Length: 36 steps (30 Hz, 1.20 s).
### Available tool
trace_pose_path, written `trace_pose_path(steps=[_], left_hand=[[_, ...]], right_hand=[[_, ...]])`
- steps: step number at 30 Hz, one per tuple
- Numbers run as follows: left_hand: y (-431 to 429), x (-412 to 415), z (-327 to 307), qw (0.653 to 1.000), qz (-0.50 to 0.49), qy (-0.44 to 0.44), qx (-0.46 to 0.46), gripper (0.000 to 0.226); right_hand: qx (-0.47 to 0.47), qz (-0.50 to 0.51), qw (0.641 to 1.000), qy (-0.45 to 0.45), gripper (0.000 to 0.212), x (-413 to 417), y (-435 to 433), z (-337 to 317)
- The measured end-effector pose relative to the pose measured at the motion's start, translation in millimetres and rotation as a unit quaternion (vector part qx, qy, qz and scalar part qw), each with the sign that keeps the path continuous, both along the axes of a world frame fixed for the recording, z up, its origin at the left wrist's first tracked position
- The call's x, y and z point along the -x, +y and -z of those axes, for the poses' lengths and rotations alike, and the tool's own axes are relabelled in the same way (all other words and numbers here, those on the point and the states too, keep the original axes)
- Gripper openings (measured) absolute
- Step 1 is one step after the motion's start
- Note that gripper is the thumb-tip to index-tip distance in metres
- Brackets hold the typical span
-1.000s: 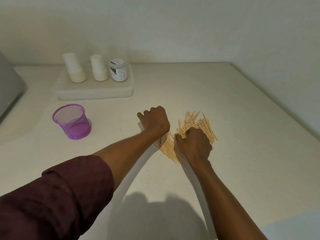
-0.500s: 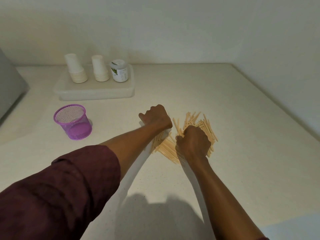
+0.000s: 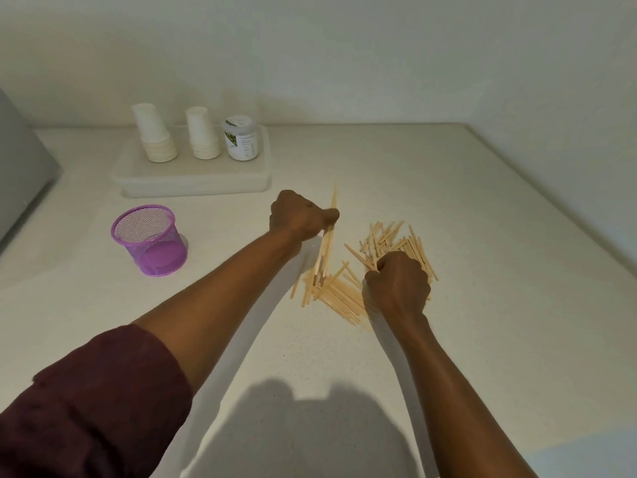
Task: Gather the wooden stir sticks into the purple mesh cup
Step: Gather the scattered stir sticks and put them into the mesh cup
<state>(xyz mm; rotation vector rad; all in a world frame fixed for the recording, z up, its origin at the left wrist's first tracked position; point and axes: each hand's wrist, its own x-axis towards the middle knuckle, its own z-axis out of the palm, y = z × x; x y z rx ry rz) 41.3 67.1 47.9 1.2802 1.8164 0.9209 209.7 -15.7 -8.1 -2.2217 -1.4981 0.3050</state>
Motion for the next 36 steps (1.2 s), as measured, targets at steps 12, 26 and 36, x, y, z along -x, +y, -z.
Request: trace_pose_path(steps=[12, 26, 36], left_hand=[[-42, 103, -43, 0.959, -0.153, -0.14, -0.193, 0.005], [-61, 231, -46, 0.891, -0.302, -0.046, -0.336, 0.014], [-66, 242, -12, 0.903, -0.288, 0.035, -0.317, 0.01]], right_hand=[[-0.003, 0.005, 1.0, 0.023, 0.017, -1, -4, -4], [-0.022, 0.014, 0.987, 0.156, 0.012, -4, -23, -44], [0.069, 0.0, 0.922, 0.381, 0.013, -10, -31, -54]])
